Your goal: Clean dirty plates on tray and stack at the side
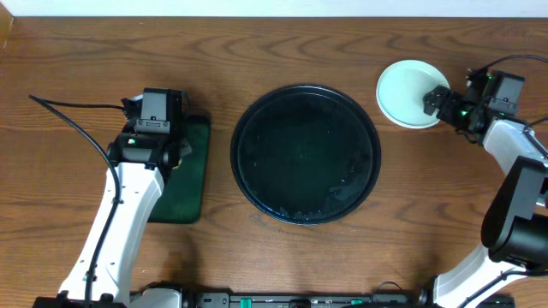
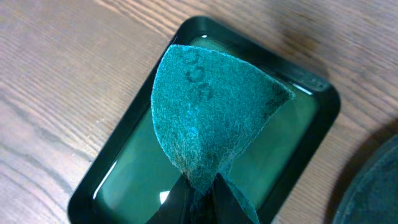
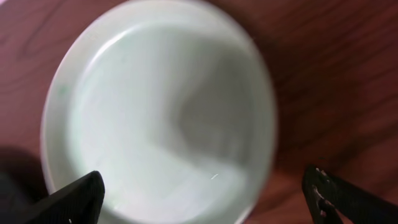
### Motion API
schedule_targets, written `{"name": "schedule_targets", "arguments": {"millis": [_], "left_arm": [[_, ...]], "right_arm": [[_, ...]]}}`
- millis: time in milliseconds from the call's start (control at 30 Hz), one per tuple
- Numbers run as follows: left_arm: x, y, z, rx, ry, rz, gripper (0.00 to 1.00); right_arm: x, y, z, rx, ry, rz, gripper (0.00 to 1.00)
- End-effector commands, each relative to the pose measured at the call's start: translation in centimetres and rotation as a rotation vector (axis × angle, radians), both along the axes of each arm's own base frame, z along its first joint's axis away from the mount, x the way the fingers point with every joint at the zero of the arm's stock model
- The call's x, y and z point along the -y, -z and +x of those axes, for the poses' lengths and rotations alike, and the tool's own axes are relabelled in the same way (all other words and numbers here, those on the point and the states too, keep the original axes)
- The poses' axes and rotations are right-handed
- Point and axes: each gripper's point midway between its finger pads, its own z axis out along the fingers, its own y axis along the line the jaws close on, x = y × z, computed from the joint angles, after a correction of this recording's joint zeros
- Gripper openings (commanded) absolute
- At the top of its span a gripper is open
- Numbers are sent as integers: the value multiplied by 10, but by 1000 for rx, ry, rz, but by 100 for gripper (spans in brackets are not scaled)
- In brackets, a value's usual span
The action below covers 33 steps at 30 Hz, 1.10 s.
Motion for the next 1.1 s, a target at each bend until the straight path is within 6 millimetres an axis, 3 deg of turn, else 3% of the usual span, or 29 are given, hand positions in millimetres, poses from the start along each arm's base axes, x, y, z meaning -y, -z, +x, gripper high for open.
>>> {"name": "schedule_targets", "arguments": {"millis": [0, 133, 300, 467, 567, 600, 667, 700, 767, 867, 1067], "left_arm": [[-15, 6, -10, -27, -51, 9, 7], [-32, 20, -21, -47, -149, -16, 7], [-16, 49, -26, -86, -129, -155, 7], [6, 86, -21, -111, -82, -267, 8], [4, 101, -22, -153, -87, -259, 8], [3, 106, -22, -167, -92, -251, 14], [0, 112, -23, -184, -99, -238, 41], [0, 114, -23, -188, -100, -238, 48], [0, 111, -21, -179, -99, -236, 53], [-1, 89, -13, -125, -93, -235, 56], [5, 8, -11, 80, -55, -262, 62]], "right_arm": [[-23, -54, 3, 105, -82, -19, 99], [-44, -108, -10, 179, -117, -60, 99], [-74, -166, -37, 253, -142, -141, 99], [-115, -194, -64, 286, -204, -201, 99], [-139, -200, -74, 296, -262, -200, 99], [-145, -200, -77, 295, -276, -201, 99], [-154, -202, -82, 295, -295, -209, 99], [-158, -203, -85, 296, -303, -214, 99], [-161, -205, -89, 300, -306, -229, 99], [-164, -214, -98, 317, -315, -246, 99], [-161, -232, -125, 340, -326, -252, 99]]}}
